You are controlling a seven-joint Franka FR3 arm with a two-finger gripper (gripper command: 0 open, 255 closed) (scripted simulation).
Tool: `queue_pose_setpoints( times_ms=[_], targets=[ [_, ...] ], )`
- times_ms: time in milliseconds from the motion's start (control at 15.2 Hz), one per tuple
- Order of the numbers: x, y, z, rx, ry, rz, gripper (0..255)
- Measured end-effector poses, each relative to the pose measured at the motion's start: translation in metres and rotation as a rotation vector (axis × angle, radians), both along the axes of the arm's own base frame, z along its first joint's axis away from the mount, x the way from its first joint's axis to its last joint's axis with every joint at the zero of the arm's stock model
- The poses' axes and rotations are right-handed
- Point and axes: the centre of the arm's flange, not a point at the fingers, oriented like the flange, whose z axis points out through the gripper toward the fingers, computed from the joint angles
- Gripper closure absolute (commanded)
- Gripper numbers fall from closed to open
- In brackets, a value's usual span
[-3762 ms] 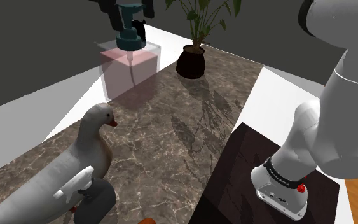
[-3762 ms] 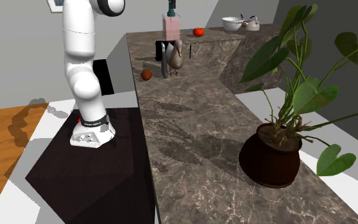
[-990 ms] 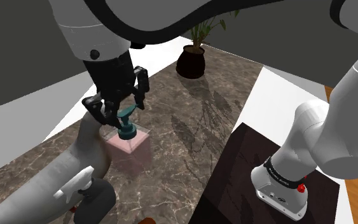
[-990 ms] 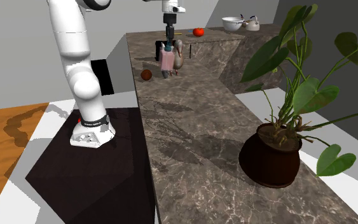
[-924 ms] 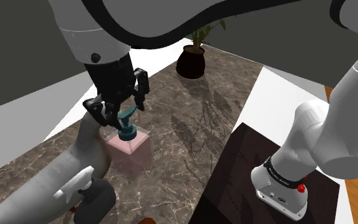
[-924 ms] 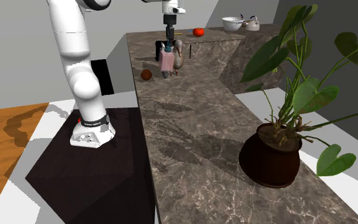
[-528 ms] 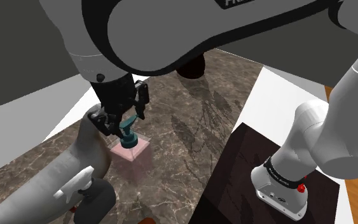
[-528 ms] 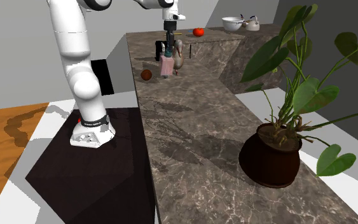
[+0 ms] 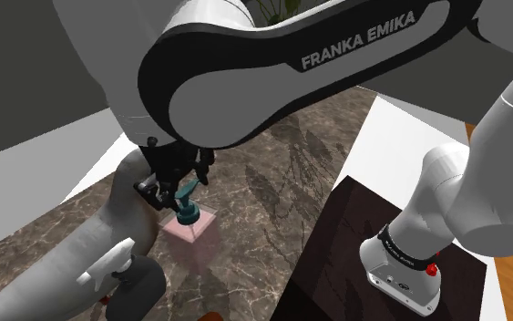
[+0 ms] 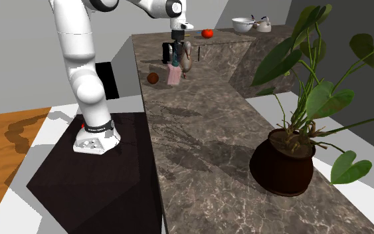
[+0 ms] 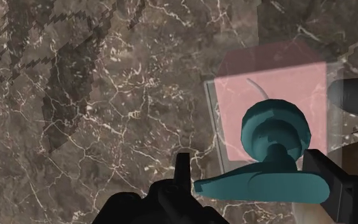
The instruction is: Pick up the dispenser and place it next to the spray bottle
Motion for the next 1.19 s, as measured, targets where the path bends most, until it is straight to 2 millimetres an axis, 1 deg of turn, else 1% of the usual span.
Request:
queue_pose_setpoints(
  times_ms=[198,264,660,726,1122,1188],
  targets=[
    [-0.001,0.0,-0.019,0.0,0.0,0.0,255],
    [0.0,0.0,-0.022,0.0,0.001,0.0,255],
    [-0.001,0.0,-0.025,0.0,0.0,0.0,255],
    [-0.001,0.0,-0.025,0.0,0.0,0.0,0],
    [-0.001,0.0,-0.025,0.001,0.0,0.0,0],
    [-0.001,0.001,-0.019,0.001,0.0,0.0,0]
  ],
)
